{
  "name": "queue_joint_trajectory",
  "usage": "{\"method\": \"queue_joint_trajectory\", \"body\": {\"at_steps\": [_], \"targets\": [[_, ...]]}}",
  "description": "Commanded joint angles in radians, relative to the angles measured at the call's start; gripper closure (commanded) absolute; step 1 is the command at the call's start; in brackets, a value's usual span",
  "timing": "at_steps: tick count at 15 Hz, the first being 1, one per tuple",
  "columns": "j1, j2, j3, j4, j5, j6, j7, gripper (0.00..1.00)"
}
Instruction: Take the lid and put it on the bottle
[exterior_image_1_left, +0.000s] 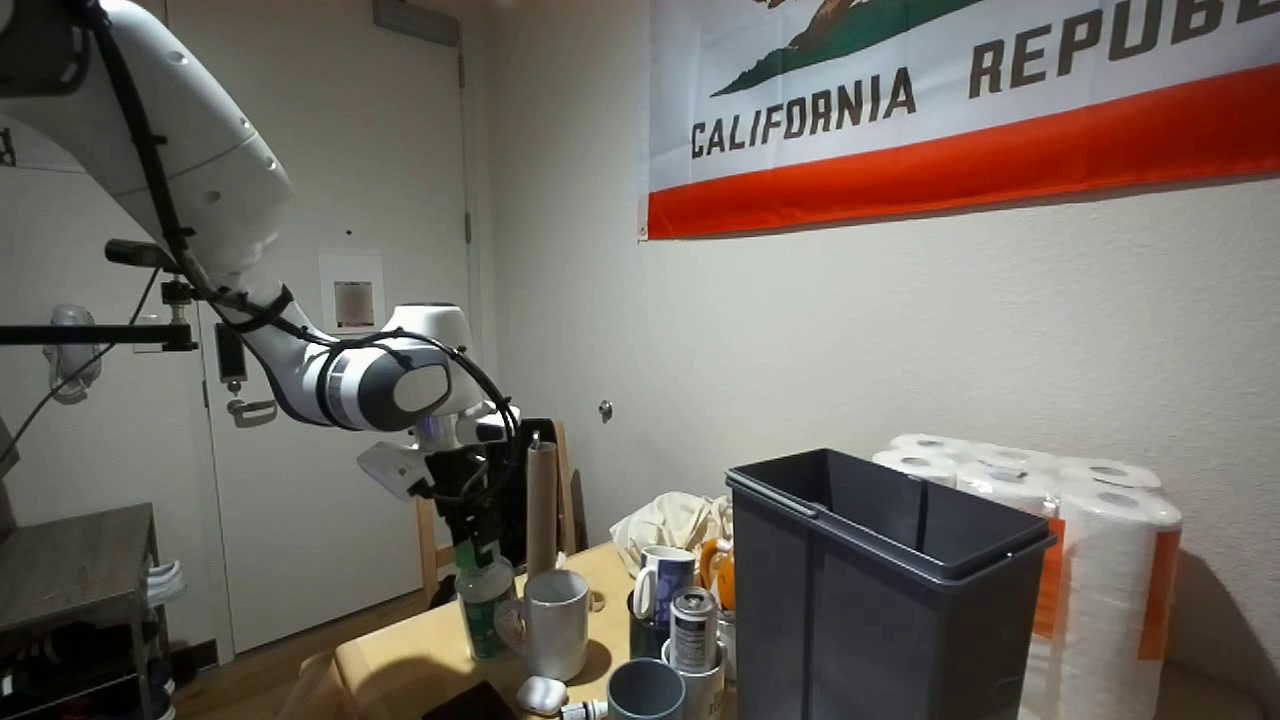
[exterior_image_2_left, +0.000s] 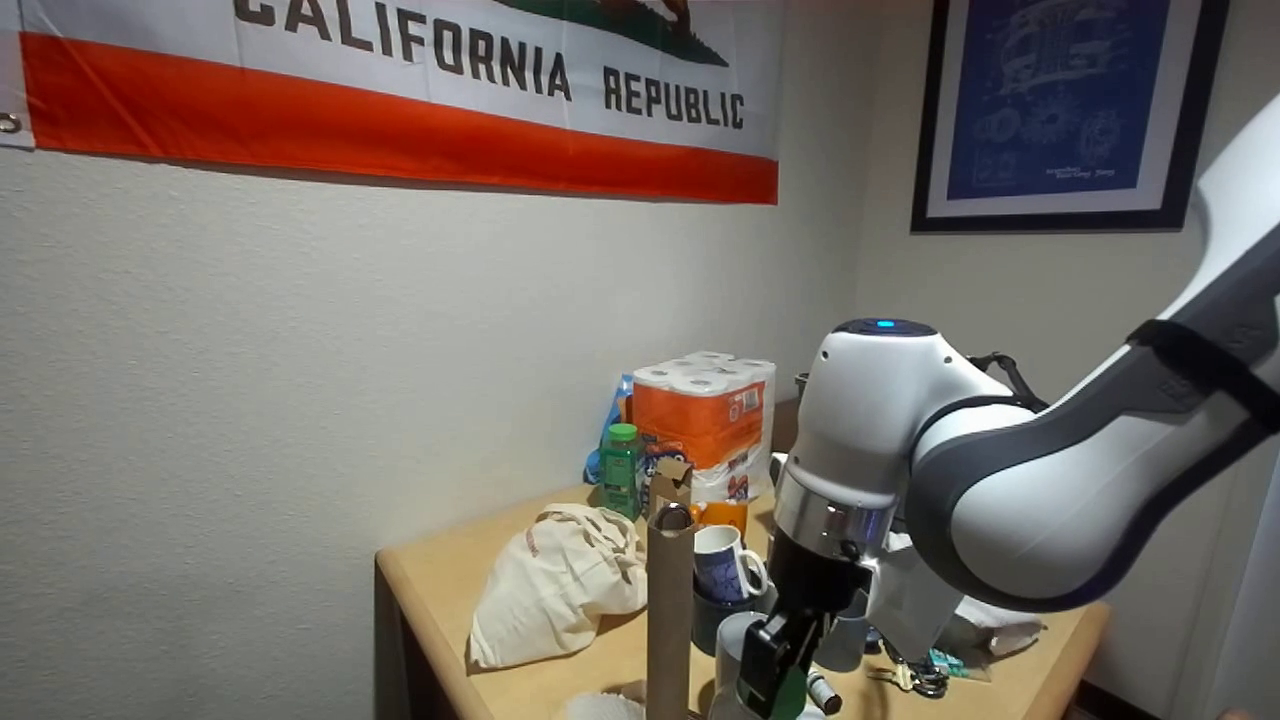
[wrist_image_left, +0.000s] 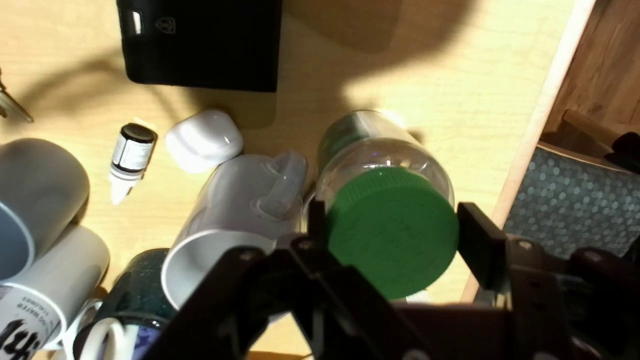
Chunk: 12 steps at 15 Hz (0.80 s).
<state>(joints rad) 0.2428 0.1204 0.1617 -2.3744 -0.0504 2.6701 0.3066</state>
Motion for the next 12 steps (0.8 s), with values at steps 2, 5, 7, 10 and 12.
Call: {"method": "queue_joint_trajectory", "body": {"at_steps": [2, 5, 7, 10, 12], "targets": [[-0.011, -0.022, 0.007, -0.028, 0.047, 0.051, -0.010, 0.59], [-0.013, -0.025, 0.008, -0.026, 0.069, 0.061, -0.019, 0.59], [-0.009, -0.022, 0.010, -0.032, 0.068, 0.069, -0.011, 0.59], [-0.011, -0.019, 0.013, -0.030, 0.077, 0.061, -0.021, 0.59], [-0.011, -0.017, 0.016, -0.029, 0.085, 0.061, -0.023, 0.59]]}}
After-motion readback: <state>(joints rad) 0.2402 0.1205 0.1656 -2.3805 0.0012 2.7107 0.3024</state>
